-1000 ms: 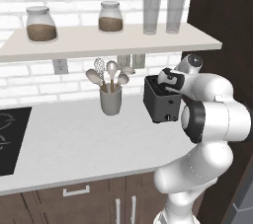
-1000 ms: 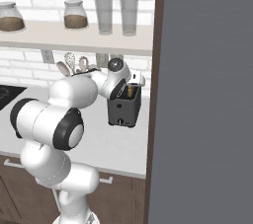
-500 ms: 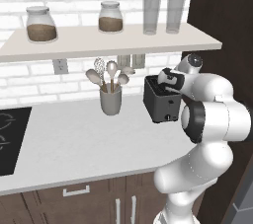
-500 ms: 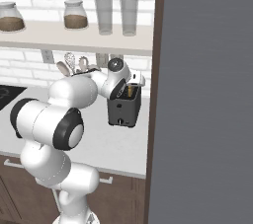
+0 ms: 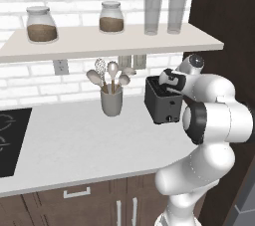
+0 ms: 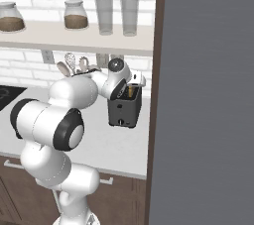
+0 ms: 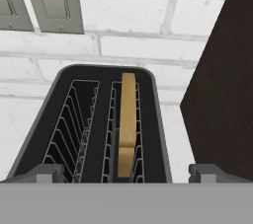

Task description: Start the toaster. Once the lever pops up, take the bread to the plate on the dining counter.

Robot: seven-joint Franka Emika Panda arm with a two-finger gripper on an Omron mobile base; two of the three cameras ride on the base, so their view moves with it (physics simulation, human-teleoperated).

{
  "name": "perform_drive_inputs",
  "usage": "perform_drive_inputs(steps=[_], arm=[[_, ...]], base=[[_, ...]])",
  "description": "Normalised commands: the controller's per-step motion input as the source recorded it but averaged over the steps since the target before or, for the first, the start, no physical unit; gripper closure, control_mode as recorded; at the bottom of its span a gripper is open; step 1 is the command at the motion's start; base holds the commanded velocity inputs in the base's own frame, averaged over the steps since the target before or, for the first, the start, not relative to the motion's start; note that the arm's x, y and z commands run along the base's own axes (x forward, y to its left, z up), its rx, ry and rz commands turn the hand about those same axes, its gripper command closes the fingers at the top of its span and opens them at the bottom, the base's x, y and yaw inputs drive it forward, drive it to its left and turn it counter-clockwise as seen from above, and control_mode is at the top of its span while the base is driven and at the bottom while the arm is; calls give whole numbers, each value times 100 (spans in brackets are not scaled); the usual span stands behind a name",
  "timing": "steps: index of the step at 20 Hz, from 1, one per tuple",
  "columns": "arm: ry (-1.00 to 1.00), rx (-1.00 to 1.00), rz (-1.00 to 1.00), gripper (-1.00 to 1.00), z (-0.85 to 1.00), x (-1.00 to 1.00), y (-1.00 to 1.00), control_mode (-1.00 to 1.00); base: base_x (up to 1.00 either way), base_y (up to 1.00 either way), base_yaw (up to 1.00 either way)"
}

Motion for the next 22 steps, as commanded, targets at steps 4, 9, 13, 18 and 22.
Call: perform_drive_inputs(steps=[4,9,13,18,22], arm=[[0,0,0,-100,-3,7,0,-100],[0,0,0,-100,-6,13,0,-100],[0,0,0,-100,-11,16,0,-100],[0,0,0,-100,-16,14,0,-100],[0,0,0,-100,-16,12,0,-100]], base=[[0,0,0],[0,0,0],[0,0,0],[0,0,0],[0,0,0]])
